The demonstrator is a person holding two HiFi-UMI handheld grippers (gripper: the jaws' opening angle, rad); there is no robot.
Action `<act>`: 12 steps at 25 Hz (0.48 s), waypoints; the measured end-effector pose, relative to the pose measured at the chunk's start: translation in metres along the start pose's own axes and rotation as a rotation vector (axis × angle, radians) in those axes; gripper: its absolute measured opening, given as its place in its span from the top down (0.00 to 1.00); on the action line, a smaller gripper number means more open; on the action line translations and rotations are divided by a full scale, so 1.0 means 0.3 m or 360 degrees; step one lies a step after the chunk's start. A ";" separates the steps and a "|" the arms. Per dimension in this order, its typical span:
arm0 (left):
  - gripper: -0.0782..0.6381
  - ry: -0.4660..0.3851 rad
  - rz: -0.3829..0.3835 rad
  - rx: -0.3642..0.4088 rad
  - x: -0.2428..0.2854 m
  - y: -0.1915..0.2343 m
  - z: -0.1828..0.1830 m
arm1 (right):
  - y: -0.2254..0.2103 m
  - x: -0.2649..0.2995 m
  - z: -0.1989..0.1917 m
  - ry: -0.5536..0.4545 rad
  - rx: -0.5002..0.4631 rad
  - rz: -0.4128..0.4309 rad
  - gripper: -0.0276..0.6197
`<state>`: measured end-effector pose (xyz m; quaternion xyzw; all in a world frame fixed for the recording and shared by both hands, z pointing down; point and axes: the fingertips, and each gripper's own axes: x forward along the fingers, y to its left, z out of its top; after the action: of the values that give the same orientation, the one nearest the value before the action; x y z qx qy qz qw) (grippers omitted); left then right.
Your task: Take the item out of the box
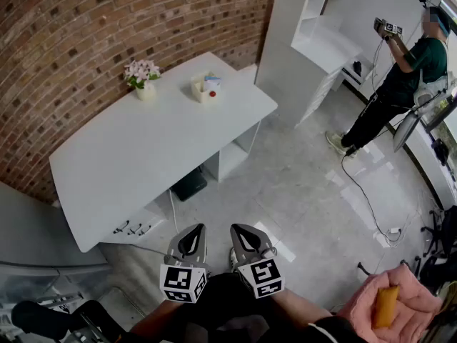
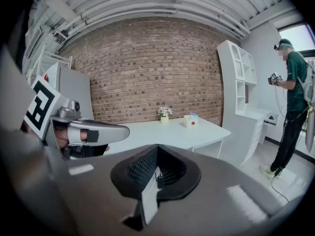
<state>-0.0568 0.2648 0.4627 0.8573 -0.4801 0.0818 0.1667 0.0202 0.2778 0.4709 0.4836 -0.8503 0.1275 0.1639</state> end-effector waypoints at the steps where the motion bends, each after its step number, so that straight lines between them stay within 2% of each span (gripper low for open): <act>1: 0.88 -0.0002 0.0001 0.0003 0.000 -0.002 0.002 | -0.003 -0.003 0.001 -0.0001 -0.0003 -0.0002 0.96; 12: 0.88 -0.0010 0.0025 0.0018 0.007 -0.025 0.014 | -0.035 -0.020 0.013 -0.0016 -0.0015 0.0019 0.96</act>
<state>-0.0493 0.2653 0.4578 0.8547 -0.4869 0.0830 0.1597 0.0315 0.2758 0.4655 0.4784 -0.8546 0.1219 0.1611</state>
